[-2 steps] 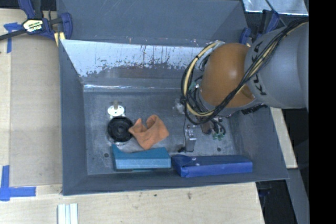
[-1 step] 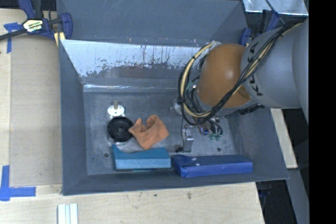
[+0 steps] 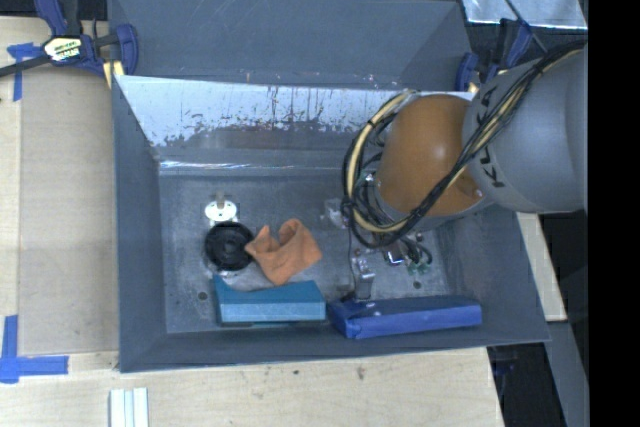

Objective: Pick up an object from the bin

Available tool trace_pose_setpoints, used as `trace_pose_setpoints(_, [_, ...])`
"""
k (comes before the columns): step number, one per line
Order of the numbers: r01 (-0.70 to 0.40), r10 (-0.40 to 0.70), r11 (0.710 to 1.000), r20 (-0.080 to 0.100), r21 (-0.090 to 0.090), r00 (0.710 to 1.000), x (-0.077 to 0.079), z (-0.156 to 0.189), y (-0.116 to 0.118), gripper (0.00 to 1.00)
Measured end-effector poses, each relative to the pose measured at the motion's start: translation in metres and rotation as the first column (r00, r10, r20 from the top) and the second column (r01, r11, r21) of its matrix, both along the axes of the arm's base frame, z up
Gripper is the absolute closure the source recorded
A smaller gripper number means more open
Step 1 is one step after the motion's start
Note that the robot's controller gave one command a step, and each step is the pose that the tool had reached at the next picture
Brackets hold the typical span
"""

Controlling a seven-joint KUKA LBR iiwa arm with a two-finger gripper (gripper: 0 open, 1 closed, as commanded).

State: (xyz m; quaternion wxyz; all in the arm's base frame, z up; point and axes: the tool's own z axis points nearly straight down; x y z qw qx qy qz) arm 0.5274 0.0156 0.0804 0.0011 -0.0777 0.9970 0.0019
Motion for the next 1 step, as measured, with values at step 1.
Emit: trace_pose_setpoints(1, [-0.120, 0.120, 0.993, 0.001, -0.006, 0.993, -0.0029, -0.0069, -0.0401, 0.00])
